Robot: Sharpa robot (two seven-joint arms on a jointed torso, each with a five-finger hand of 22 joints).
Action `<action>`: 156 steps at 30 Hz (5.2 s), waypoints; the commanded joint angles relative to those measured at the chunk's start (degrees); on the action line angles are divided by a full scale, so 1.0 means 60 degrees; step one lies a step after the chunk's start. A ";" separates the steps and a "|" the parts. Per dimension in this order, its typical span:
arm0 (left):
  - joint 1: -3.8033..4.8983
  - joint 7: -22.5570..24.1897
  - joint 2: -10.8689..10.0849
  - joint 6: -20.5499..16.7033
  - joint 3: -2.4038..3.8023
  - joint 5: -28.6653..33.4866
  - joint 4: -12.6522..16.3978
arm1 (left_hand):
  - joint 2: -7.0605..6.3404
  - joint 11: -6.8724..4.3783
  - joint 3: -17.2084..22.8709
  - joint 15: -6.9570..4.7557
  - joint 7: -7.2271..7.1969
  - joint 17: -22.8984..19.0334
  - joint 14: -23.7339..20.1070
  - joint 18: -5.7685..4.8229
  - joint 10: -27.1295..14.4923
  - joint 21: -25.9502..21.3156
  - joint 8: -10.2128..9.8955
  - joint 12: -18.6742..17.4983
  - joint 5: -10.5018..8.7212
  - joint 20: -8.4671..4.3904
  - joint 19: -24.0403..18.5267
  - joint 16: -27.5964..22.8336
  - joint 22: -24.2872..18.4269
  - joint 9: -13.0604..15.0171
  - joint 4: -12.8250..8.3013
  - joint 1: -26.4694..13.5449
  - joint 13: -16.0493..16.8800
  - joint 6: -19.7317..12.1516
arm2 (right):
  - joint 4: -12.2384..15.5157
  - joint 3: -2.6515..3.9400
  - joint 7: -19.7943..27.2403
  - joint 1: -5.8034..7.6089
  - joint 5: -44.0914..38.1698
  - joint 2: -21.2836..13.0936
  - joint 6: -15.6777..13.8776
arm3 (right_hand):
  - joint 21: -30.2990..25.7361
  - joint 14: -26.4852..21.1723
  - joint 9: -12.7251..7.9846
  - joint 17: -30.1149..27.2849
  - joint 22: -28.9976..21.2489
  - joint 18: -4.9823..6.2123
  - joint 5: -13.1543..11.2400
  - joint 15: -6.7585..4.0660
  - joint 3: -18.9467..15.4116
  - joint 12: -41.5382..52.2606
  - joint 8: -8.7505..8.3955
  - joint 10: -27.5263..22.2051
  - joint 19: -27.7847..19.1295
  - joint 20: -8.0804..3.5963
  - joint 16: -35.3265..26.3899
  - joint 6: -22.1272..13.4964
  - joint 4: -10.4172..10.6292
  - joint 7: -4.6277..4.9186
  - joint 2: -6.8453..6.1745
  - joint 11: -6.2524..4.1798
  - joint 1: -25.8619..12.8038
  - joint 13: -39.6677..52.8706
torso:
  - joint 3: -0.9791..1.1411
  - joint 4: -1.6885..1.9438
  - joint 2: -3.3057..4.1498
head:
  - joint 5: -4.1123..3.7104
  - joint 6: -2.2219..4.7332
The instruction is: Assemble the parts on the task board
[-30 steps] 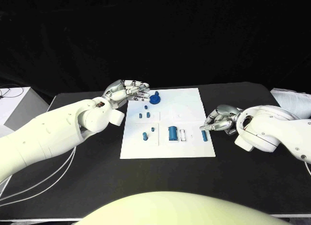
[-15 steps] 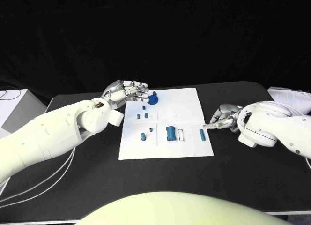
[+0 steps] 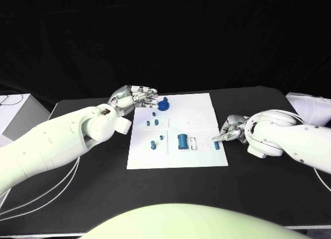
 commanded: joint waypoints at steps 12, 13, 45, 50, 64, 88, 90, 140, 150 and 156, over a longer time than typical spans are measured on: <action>-0.0011 0.0068 -0.0003 0.0124 -0.0001 -0.0096 0.0022 | 0.0071 0.0021 0.0000 -0.0003 0.0037 0.0013 -0.0037 0.0038 -0.0036 -0.0058 -0.0043 -0.0020 0.0032 0.0047 0.0000 -0.0007 -0.0011 -0.0008 0.0037 0.0023 -0.0002 -0.0038 | -0.0026 -0.0014 -0.0143 -0.0141 -0.0263 0.0169 0.0726 | -0.0027 0.0980 0.0051 0.2446 0.0442 -0.0124 0.0011 -0.0093 -0.0039 0.0023 0.0091 0.0636 0.0455 -0.0016 0.0035 0.0008 0.0098 -0.0011 -0.0002 -0.0080 -0.0134 0.2041 | 0.0002 0.0010 -0.0012 | 0.0017 0.0001; -0.0011 0.0068 -0.0005 0.0125 -0.0001 -0.0097 0.0022 | 0.0071 0.0021 0.0000 -0.0003 0.0037 0.0013 -0.0037 0.0038 -0.0036 -0.0058 -0.0043 -0.0020 0.0032 0.0047 0.0000 -0.0007 -0.0011 -0.0008 0.0037 0.0023 -0.0002 -0.0038 | -0.0026 -0.0015 -0.0144 -0.0155 -0.0266 0.0183 0.0740 | -0.0029 0.0982 0.0059 0.2453 0.0442 -0.0124 0.0006 -0.0094 -0.0046 0.0019 0.0097 0.0633 0.0455 -0.0017 0.0040 0.0011 0.0105 -0.0013 -0.0001 -0.0082 -0.0137 0.2038 | 0.0001 0.0010 -0.0011 | 0.0019 0.0001; -0.0011 0.0033 -0.0044 0.0127 -0.0001 -0.0100 0.0044 | 0.0073 0.0026 -0.0002 -0.0002 0.0046 0.0029 -0.0040 0.0038 -0.0042 -0.0068 -0.0047 -0.0020 0.0031 0.0049 0.0012 -0.0005 -0.0024 -0.0013 0.0050 0.0037 -0.0003 -0.0041 | -0.0537 -0.0052 -0.0104 -0.0519 -0.0531 0.0630 0.0560 | -0.0143 0.0976 0.0417 0.2429 0.0449 -0.0117 0.1148 -0.0100 0.1153 -0.0127 0.0082 0.0529 0.0441 -0.0043 0.0023 -0.0372 -0.0972 0.0008 0.0295 -0.0077 0.1017 0.1946 | 0.0007 0.0010 -0.0003 | 0.0135 0.0001; -0.0012 0.0023 -0.0044 0.0130 -0.0001 -0.0100 0.0043 | 0.0068 0.0032 -0.0007 0.0000 0.0054 0.0033 -0.0043 0.0037 -0.0053 -0.0071 -0.0054 -0.0025 0.0030 0.0050 0.0013 -0.0006 -0.0027 -0.0016 0.0057 0.0032 -0.0004 -0.0053 | -0.0342 -0.0050 -0.0013 -0.0523 -0.0124 0.0527 0.0451 | -0.0170 0.0974 0.0442 0.2422 0.0457 -0.0116 0.1976 -0.0078 0.1529 -0.0163 0.0007 0.0503 0.0442 -0.0025 0.0018 -0.0420 -0.1243 0.0043 0.0204 -0.0051 0.0896 0.1923 | 0.0005 0.0002 -0.0009 | 0.0147 0.0001; -0.0012 0.0012 -0.0053 0.0134 -0.0002 -0.0100 0.0049 | 0.0066 0.0035 -0.0008 0.0001 0.0059 0.0034 -0.0044 0.0037 -0.0062 -0.0073 -0.0059 -0.0028 0.0031 0.0050 0.0014 -0.0006 -0.0029 -0.0019 0.0058 0.0033 -0.0006 -0.0061 | 0.0486 0.0016 0.0050 -0.0256 0.0795 0.0111 0.0125 | -0.0180 0.0974 0.0521 0.2423 0.0483 -0.0116 0.2983 -0.0071 0.1897 -0.0166 -0.0020 0.0500 0.0448 -0.0016 0.0019 -0.0392 -0.1678 0.0051 0.0089 -0.0047 0.0772 0.1925 | -0.0002 -0.0008 -0.0013 | 0.0121 0.0001; -0.0012 -0.0052 -0.0022 0.0255 -0.0004 -0.0124 0.0065 | 0.0092 0.0037 0.0019 0.0003 0.0055 0.0051 -0.0053 0.0038 -0.0083 -0.0085 -0.0067 -0.0030 0.0045 0.0048 0.0023 -0.0008 -0.0043 -0.0025 0.0047 0.0091 -0.0006 -0.0071 | 0.0088 0.0020 0.0017 -0.0195 0.1360 0.0946 0.0283 | -0.0218 0.0976 0.0581 0.2433 0.0501 -0.0114 0.1984 -0.0052 0.1665 -0.0150 -0.0059 0.0516 0.0453 0.0000 0.0025 -0.0324 -0.1499 0.0068 -0.0057 -0.0023 -0.0015 0.1940 | 0.0028 0.0013 0.0022 | 0.0094 0.0001; -0.0012 -0.0057 -0.0022 0.0259 -0.0005 -0.0132 0.0063 | 0.0100 0.0037 0.0026 0.0003 0.0055 0.0053 -0.0055 0.0038 -0.0085 -0.0087 -0.0067 -0.0030 0.0048 0.0048 0.0024 -0.0008 -0.0045 -0.0026 0.0045 0.0101 -0.0006 -0.0071 | 0.0008 0.0018 0.0007 -0.0216 0.1334 0.1019 0.0246 | -0.0217 0.0975 0.0582 0.2428 0.0507 -0.0115 0.1825 -0.0047 0.1617 -0.0148 -0.0071 0.0518 0.0456 0.0004 0.0021 -0.0322 -0.1434 0.0076 -0.0063 -0.0017 -0.0115 0.1941 | 0.0026 0.0016 0.0023 | 0.0097 0.0001; -0.0011 -0.0080 -0.0018 0.0295 -0.0005 -0.0164 0.0069 | 0.0110 0.0045 0.0034 0.0012 0.0062 0.0063 -0.0078 0.0032 -0.0100 -0.0105 -0.0074 -0.0030 0.0050 0.0053 0.0016 -0.0018 -0.0060 -0.0032 0.0055 0.0115 -0.0007 -0.0081 | -0.0196 0.0018 0.0025 -0.0275 0.1156 0.1474 -0.0430 | -0.0219 0.0978 0.0615 0.2439 0.0540 -0.0116 0.1644 -0.0047 0.1347 -0.0092 -0.0087 0.0559 0.0473 0.0011 0.0029 -0.0212 -0.0869 0.0063 0.0063 -0.0021 -0.0770 0.1985 | 0.0001 -0.0007 -0.0003 | 0.0162 0.0001; -0.0011 -0.0106 -0.0006 0.0311 -0.0006 -0.0173 0.0047 | 0.0110 0.0045 0.0034 0.0012 0.0062 0.0063 -0.0078 0.0032 -0.0100 -0.0105 -0.0074 -0.0030 0.0050 0.0053 0.0016 -0.0018 -0.0060 -0.0032 0.0055 0.0115 -0.0007 -0.0081 | -0.0144 0.0018 0.0048 -0.0277 0.1161 0.1358 -0.0486 | -0.0268 0.0977 0.0621 0.2432 0.0535 -0.0110 0.0994 -0.0048 0.0981 -0.0116 -0.0146 0.0545 0.0473 0.0009 0.0024 -0.0246 -0.0517 0.0061 -0.0151 -0.0020 -0.1133 0.1969 | 0.0008 -0.0003 -0.0004 | 0.0174 0.0001; -0.0012 -0.0115 -0.0012 0.0305 -0.0007 -0.0181 0.0040 | 0.0110 0.0045 0.0034 0.0012 0.0062 0.0063 -0.0078 0.0032 -0.0100 -0.0105 -0.0074 -0.0030 0.0050 0.0053 0.0016 -0.0018 -0.0060 -0.0032 0.0055 0.0115 -0.0007 -0.0081 | -0.0005 0.0018 0.0054 -0.0286 0.1144 0.1173 -0.0434 | -0.0252 0.0976 0.0644 0.2429 0.0557 -0.0114 0.0741 -0.0059 0.0934 -0.0114 -0.0136 0.0548 0.0479 0.0001 0.0022 -0.0220 -0.0640 0.0047 -0.0212 -0.0034 -0.0891 0.1971 | 0.0018 -0.0014 -0.0004 | 0.0196 0.0001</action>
